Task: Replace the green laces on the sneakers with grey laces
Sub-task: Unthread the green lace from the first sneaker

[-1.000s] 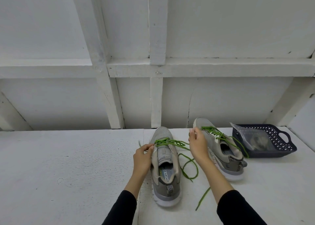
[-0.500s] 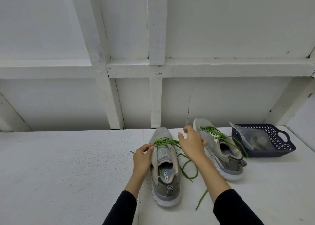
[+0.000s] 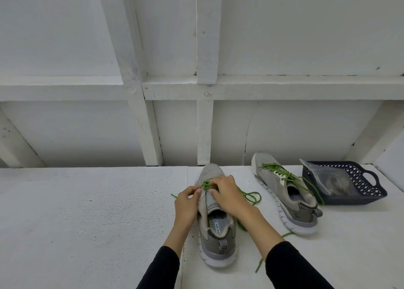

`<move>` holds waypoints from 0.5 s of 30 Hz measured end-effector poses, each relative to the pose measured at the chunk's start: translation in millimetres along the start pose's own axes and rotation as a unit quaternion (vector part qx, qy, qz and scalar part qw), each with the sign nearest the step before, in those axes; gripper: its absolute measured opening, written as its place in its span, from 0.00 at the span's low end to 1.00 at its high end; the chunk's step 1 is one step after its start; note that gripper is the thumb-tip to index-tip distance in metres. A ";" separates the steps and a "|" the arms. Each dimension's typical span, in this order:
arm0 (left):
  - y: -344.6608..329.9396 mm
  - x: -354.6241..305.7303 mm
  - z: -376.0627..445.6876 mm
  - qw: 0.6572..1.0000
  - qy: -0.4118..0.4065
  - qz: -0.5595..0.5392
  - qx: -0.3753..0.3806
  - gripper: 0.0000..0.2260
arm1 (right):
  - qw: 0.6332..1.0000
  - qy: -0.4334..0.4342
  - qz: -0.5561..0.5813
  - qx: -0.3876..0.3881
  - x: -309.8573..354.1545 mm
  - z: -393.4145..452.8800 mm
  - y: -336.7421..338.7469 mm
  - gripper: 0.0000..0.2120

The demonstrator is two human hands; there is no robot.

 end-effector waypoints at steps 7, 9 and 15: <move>0.5 -0.3 -0.7 1.000 0.000 0.000 0.003 0.06 | 0.977 -0.096 0.188 -0.033 -4.4 6.5 1.9 0.06; 0.5 -0.3 -0.7 1.000 0.005 -0.005 -0.002 0.06 | 0.920 -0.131 0.369 -0.025 -6.4 6.2 5.4 0.08; 0.0 -0.3 -2.0 1.000 0.009 -0.012 0.000 0.06 | 0.783 -0.160 0.599 -0.044 -10.7 1.6 14.1 0.11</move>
Point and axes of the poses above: each hand's wrist, its own z-axis towards the middle knuckle, its own y-axis out of the back of the hand, x = y × z, the point moved 3 cm from there along z, towards the middle knuckle, and after that the axes turned 10 degrees about -y, right-handed, at the moved point
